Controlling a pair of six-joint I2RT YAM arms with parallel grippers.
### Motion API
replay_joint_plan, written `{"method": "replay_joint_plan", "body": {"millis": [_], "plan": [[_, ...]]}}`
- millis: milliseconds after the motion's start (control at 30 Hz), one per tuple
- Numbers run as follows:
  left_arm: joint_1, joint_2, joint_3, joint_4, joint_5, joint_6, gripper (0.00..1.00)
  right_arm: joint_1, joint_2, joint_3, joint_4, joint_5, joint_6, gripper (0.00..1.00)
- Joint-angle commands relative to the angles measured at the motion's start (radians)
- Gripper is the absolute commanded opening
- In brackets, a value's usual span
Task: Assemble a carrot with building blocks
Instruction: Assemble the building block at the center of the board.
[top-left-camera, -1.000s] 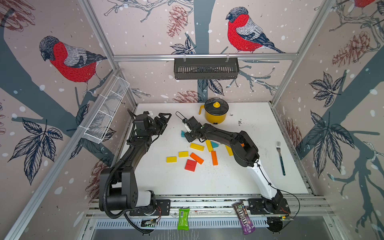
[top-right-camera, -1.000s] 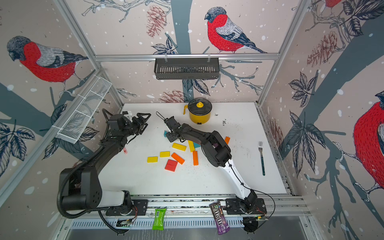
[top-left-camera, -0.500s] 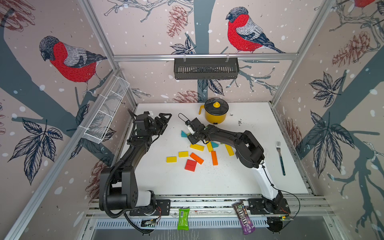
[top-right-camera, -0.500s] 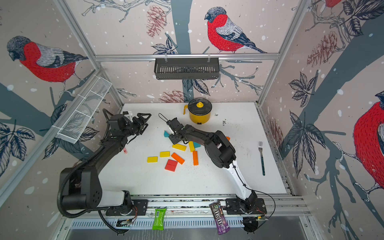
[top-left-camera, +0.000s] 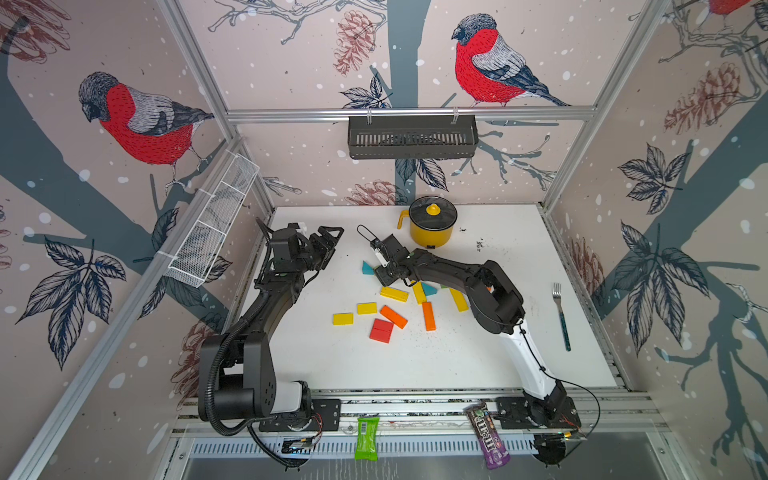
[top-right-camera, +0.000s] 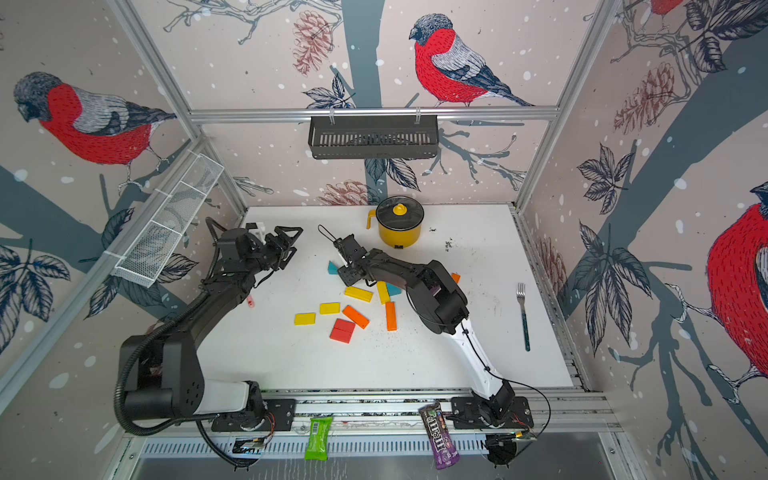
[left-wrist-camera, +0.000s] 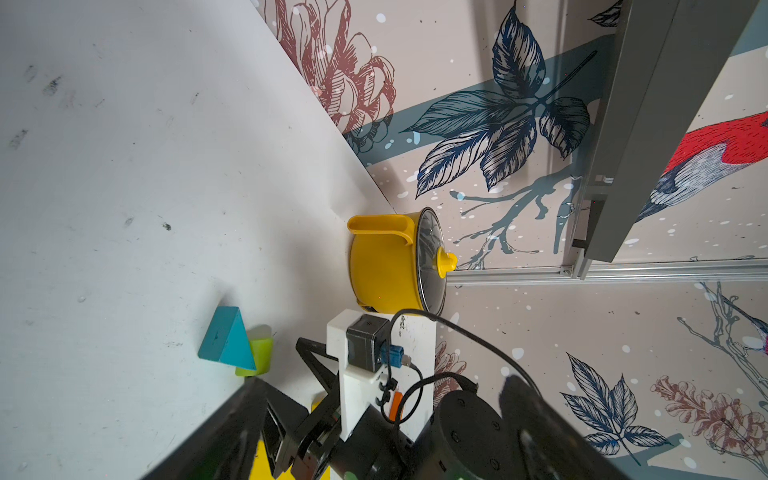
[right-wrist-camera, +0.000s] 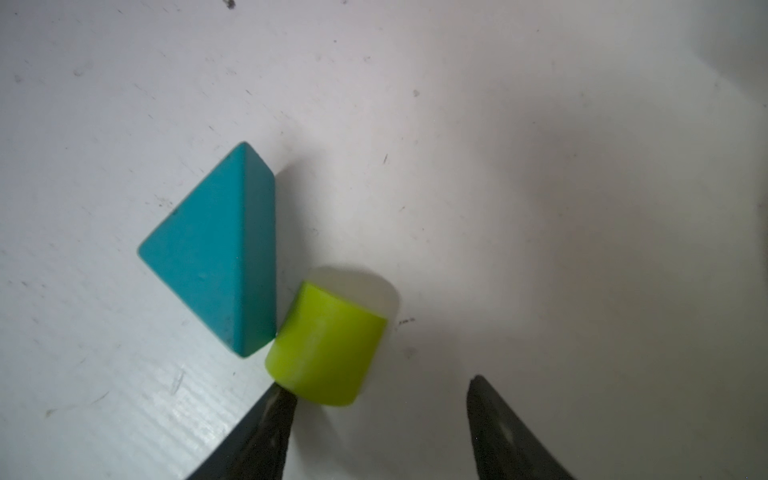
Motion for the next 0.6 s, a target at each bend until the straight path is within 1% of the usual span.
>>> {"method": "replay_joint_plan", "body": {"millis": [0,333,467,567], "plan": [[-0.001,0.0,0.007,0.023,0.008,0.002,0.89,0.006,0.009,0.008,-0.008,0.009,0.014,0.68],[0.0,0.002,0.006,0.024,0.009,0.002,0.89,0.017,0.011,0.011,-0.011,0.011,0.021,0.68],[0.0,-0.001,0.008,0.022,0.008,0.003,0.88,0.017,-0.019,-0.007,-0.008,0.021,0.031,0.68],[-0.001,-0.001,0.007,0.024,0.01,0.0,0.88,0.022,-0.078,-0.041,0.0,0.038,0.045,0.68]]}}
